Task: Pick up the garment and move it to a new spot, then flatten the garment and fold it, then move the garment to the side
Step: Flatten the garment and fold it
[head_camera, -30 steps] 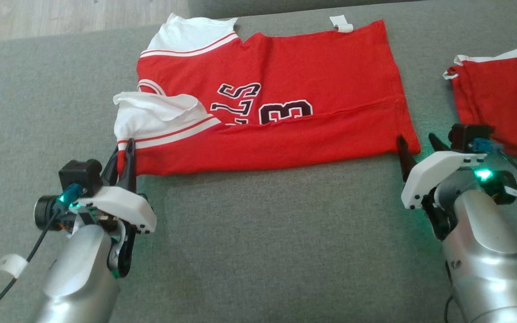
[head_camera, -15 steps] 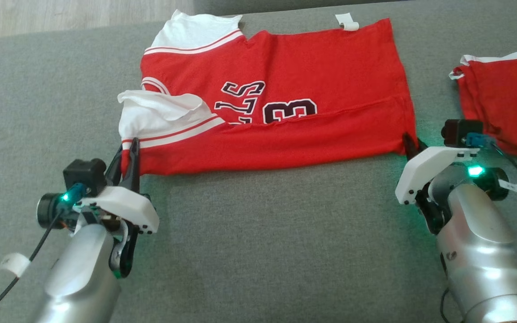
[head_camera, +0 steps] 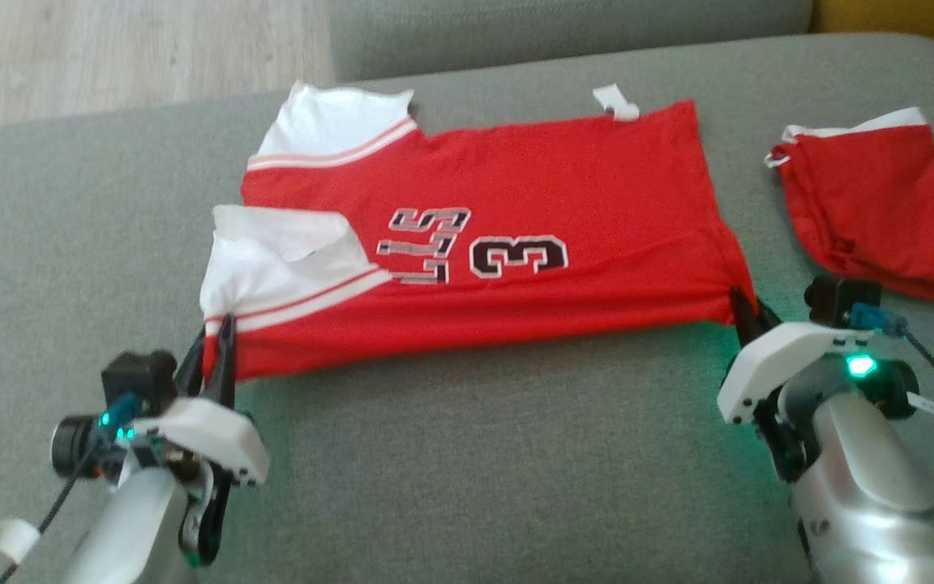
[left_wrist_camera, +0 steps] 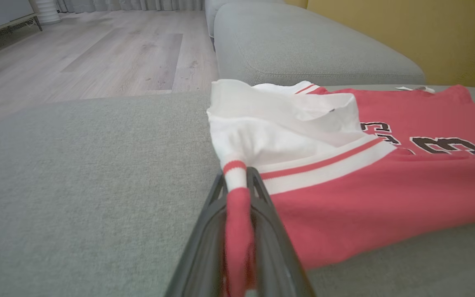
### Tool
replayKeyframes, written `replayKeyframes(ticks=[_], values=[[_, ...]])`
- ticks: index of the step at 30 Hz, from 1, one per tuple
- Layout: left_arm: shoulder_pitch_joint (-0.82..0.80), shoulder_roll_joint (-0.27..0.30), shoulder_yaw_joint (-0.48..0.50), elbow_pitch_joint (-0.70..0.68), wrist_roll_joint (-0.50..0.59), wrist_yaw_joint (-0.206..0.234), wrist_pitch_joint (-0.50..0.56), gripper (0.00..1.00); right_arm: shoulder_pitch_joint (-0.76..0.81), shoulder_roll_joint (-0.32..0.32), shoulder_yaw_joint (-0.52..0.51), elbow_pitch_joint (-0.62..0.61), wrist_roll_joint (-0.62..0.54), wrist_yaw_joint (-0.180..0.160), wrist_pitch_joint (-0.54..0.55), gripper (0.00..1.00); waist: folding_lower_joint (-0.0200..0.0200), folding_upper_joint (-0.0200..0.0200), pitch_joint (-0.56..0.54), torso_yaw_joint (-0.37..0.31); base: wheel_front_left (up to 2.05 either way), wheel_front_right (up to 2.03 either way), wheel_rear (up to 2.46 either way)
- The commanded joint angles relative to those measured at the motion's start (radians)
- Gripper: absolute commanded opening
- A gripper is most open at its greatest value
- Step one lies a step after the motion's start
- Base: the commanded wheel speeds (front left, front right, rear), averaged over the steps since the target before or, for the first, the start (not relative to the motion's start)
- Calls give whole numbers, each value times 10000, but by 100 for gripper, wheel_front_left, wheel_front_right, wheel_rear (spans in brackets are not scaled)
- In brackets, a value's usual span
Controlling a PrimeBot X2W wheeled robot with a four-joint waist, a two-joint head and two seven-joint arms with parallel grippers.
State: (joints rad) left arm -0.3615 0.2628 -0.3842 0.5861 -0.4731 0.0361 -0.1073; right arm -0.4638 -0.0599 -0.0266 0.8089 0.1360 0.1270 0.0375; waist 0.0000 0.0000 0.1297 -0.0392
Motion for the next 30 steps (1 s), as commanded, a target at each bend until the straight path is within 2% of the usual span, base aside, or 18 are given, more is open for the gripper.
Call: replayKeyframes(ticks=[1, 14, 22, 23, 24, 25, 26, 27, 30], values=[[1, 517, 468, -444, -105, 162, 36, 0, 164, -76, 261, -604, 166, 37, 145, 0, 0, 0, -275, -98, 0, 0, 0], [2150, 954, 285, -2475, -284, 703, 939, 0, 2236, -544, 292, -3191, 1002, 37, 1910, 0, 0, 0, -1197, -306, 0, 0, 0], [3051, 1108, 197, -3566, -432, 1055, 1529, 0, 3261, -481, -109, -4635, 1082, 37, 2882, 0, 0, 0, -1289, -330, 0, 0, 0], [3083, 1125, 188, -3620, -439, 1078, 1582, 0, 3328, -448, -144, -4742, 1044, 37, 2960, 67, 0, 0, -1284, -327, 0, 0, 0], [3100, 1137, 183, -3669, -445, 1101, 1623, 0, 3384, -421, -163, -4848, 997, 37, 3004, 100, 0, 0, -1274, -323, 0, 0, 0], [3103, 1152, 177, -3708, -441, 1124, 1655, 40, 3417, -393, -186, -4959, 963, 37, 2994, 100, 0, 0, -1255, -319, 0, 0, 0], [3089, 1165, 170, -3736, -427, 1145, 1674, 91, 3443, -362, -236, -5049, 933, 37, 2976, 100, 0, 0, -1238, -313, 0, 0, 0], [3044, 1193, 151, -3763, -383, 1183, 1684, 100, 3458, -298, -328, -5189, 893, 37, 2964, 100, 0, 0, -1208, -314, 0, 0, 0], [2922, 1227, 180, -3793, -369, 1216, 1664, 100, 3355, -217, -499, -5386, 830, 37, 2895, 100, 0, 0, -1135, -340, 0, 0, 0]])
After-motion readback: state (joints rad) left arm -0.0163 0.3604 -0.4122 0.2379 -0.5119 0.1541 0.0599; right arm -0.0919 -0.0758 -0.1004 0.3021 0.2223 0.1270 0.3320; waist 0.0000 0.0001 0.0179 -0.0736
